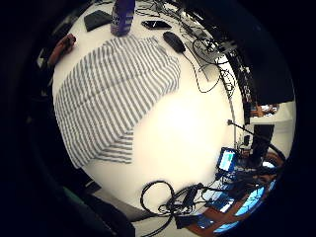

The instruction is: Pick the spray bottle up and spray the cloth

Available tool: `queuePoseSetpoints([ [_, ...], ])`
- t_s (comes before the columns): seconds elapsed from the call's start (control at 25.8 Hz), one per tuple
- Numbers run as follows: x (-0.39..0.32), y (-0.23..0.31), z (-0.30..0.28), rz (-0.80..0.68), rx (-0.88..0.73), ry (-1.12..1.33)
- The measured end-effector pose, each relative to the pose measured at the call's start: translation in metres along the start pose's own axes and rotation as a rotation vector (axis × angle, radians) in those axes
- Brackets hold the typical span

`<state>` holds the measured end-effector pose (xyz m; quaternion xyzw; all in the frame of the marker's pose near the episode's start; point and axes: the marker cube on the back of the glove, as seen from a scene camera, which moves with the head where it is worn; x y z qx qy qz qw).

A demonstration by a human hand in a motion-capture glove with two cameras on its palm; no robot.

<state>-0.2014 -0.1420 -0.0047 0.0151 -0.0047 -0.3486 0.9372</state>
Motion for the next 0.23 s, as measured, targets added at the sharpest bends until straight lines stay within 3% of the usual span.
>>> queuePoseSetpoints([
  [0.23,-0.014,0.021,0.009,-0.010,-0.030,-0.023],
])
